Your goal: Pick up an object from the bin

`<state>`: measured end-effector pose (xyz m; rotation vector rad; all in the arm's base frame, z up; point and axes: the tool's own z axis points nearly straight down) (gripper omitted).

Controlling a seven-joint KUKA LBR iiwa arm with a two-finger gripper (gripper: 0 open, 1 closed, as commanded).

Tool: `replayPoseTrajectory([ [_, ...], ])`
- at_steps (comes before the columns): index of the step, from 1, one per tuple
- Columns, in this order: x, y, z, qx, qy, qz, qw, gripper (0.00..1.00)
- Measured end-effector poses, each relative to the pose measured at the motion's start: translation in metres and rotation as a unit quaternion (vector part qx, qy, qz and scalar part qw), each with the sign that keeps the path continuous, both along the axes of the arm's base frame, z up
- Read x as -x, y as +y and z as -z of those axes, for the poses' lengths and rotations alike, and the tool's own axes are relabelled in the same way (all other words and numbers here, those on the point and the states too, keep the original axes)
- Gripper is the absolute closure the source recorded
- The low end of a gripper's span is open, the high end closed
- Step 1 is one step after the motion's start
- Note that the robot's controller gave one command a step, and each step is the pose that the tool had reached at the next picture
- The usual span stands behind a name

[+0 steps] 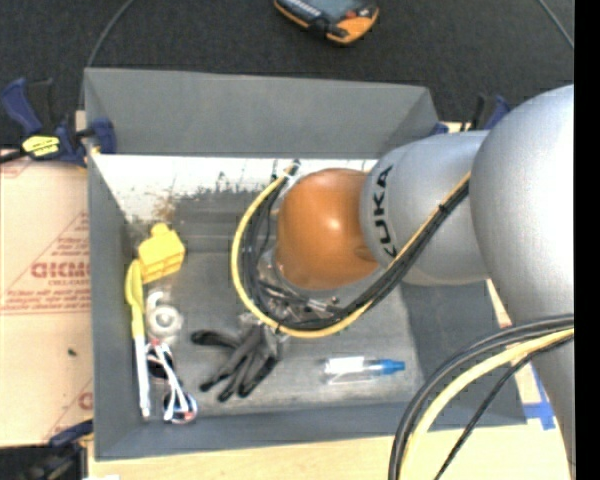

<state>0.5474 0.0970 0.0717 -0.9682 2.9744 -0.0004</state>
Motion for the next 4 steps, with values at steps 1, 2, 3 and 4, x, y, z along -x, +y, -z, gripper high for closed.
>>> replayPoseTrajectory([
  [1, 0.000, 0.000, -0.002, 0.000, 0.0000, 0.000, 1.0000, 1.00],
  [2, 0.000, 0.000, -0.009, 0.000, -0.0007, 0.001, 1.0000, 1.00],
  [3, 0.001, -0.001, -0.018, 0.000, 0.0004, 0.002, 1.0000, 1.00],
  [4, 0.002, -0.001, -0.033, 0.000, 0.0029, 0.002, 1.0000, 1.00],
])
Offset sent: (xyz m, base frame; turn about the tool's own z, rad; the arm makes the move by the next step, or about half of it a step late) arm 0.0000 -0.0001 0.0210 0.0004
